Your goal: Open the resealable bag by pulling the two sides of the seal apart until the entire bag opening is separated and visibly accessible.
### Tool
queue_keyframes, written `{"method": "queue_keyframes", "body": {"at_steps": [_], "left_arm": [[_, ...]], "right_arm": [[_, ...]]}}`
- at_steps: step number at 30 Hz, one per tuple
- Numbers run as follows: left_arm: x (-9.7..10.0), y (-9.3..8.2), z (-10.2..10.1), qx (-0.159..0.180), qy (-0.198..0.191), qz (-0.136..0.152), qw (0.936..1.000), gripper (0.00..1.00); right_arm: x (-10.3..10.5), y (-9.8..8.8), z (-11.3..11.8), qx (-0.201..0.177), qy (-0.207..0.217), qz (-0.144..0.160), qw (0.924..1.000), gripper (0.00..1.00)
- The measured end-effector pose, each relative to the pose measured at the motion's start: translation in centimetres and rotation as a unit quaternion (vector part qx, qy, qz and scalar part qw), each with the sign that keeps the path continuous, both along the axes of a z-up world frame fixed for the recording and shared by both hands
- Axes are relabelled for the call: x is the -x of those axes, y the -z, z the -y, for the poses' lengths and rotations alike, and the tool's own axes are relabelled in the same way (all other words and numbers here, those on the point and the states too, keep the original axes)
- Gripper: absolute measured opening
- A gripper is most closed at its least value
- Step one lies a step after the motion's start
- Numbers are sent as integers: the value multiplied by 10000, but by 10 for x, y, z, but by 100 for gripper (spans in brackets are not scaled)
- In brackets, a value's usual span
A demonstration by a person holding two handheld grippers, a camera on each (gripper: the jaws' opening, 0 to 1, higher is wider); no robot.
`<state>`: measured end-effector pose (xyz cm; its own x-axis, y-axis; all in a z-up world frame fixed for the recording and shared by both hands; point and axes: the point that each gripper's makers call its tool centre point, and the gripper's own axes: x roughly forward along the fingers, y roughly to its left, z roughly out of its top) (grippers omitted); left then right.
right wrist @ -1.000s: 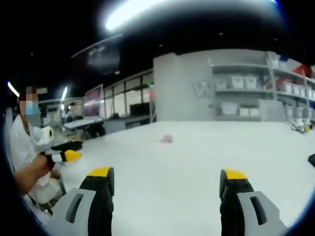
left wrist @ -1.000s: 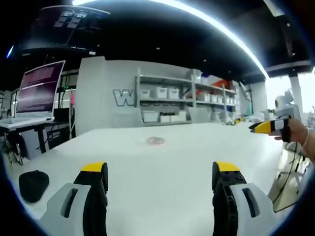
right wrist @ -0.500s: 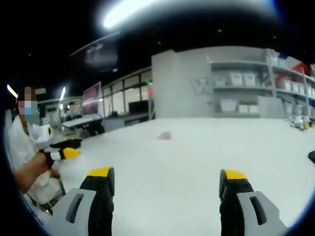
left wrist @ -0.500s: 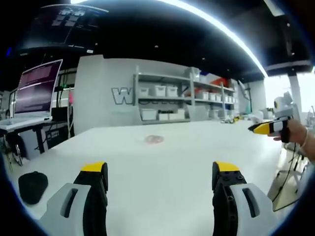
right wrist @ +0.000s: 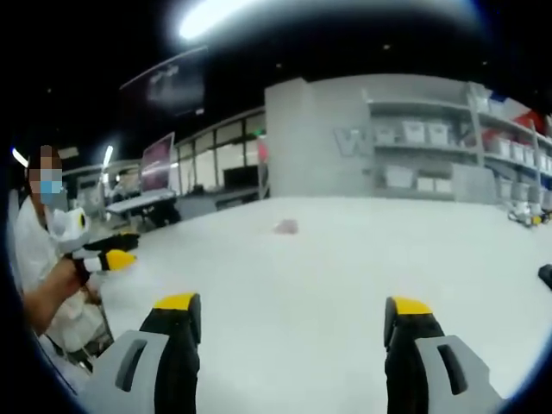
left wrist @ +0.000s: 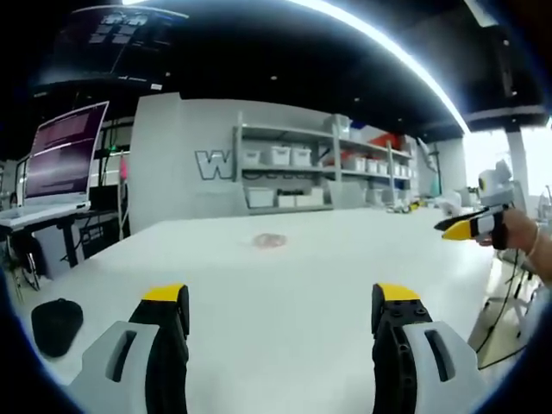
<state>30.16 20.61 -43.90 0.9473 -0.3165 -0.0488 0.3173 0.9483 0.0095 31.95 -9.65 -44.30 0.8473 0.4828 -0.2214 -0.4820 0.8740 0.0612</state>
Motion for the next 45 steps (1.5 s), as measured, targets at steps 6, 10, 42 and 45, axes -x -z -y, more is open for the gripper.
{"method": "queue_keyframes", "body": {"at_steps": [6,10,42,45], "left_arm": [[-1,2,1,-37,34,-44,10000,85],[-1,1,-1,-63,31,-54,10000,85],[2,-1,3,-79,50,-47,9999,85],[3,-1,4,-80,53,-48,9999,85]], "right_arm": [[-1,0,-6,23,-65,-10,10000,89],[-2,3,-10,35,-113,-42,9999,89],[-9,1,-37,115,-405,28,9991,85],[-9,1,-37,110,-401,28,9991,85]]}}
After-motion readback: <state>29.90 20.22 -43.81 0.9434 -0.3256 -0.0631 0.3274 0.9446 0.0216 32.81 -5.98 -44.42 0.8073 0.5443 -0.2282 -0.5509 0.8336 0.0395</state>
